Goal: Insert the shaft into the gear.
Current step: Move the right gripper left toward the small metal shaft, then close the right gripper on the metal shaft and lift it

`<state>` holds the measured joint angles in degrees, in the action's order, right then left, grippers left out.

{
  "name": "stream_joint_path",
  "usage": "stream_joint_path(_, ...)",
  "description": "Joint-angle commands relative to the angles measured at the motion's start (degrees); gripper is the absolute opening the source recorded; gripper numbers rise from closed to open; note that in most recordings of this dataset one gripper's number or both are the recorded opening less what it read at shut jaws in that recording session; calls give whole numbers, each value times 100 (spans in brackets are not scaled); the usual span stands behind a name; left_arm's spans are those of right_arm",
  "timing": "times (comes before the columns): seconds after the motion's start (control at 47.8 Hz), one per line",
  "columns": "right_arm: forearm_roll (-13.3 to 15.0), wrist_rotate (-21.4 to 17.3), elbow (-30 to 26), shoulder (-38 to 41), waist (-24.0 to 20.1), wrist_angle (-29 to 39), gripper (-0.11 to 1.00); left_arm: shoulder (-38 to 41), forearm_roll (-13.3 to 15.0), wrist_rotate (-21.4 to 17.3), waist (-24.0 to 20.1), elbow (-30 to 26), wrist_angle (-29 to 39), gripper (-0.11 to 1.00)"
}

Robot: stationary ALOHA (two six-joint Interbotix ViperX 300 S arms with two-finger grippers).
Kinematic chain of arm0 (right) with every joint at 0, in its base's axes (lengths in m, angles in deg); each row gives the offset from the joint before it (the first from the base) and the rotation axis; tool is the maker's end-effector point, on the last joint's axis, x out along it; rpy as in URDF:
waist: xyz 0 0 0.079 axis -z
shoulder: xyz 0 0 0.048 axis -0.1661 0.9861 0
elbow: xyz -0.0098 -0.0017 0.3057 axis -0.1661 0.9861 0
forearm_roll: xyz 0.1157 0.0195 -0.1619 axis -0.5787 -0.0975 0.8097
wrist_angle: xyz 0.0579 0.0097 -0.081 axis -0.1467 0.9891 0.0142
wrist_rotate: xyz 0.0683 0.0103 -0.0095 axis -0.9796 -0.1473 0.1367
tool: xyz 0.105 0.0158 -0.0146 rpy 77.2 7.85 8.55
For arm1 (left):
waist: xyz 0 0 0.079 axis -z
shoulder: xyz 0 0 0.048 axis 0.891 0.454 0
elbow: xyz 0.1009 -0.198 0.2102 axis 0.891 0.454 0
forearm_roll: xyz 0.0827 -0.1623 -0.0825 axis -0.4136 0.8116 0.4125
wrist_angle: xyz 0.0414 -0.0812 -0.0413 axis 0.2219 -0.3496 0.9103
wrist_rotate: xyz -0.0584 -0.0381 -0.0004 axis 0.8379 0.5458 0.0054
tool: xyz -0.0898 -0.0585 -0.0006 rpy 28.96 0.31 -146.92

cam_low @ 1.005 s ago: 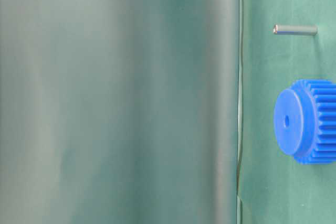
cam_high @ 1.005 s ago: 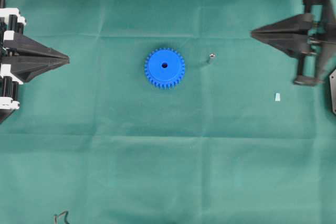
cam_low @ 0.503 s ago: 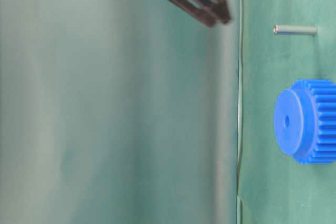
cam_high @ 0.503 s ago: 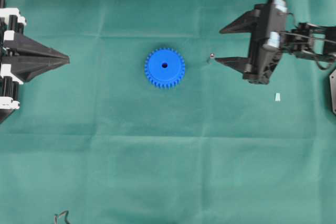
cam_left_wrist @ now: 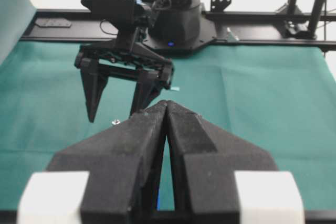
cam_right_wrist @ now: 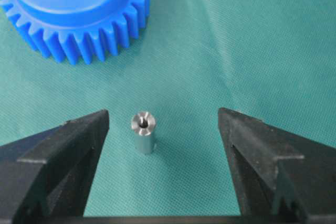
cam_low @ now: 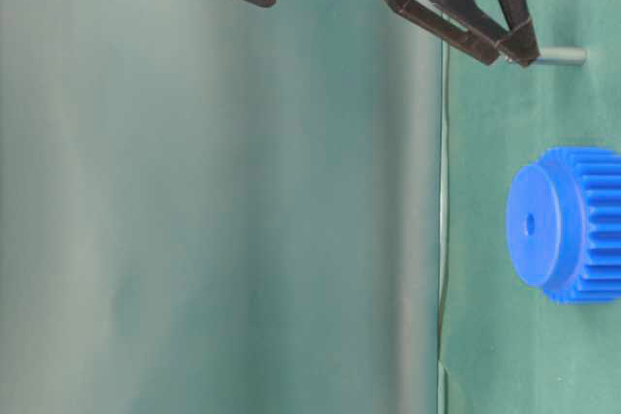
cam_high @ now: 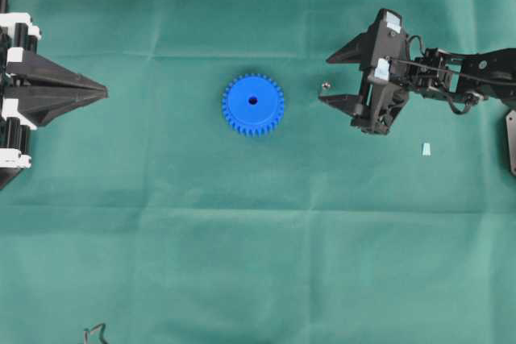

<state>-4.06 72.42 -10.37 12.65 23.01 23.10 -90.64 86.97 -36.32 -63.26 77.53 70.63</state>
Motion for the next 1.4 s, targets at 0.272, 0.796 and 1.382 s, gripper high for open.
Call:
stream_joint_path(0.272,-18,-9,-97,0,9,-70,72,35,-18,0,-18,-141,-18,0)
stream_joint_path(0.796,9,9,-141,-123,-79,26,19,35,-18,0,-18,-141,-9,0)
stream_joint_path(1.382,167,308,-1160,-1512,-35,2443,19,44,-18,9,-18,-141,53,0)
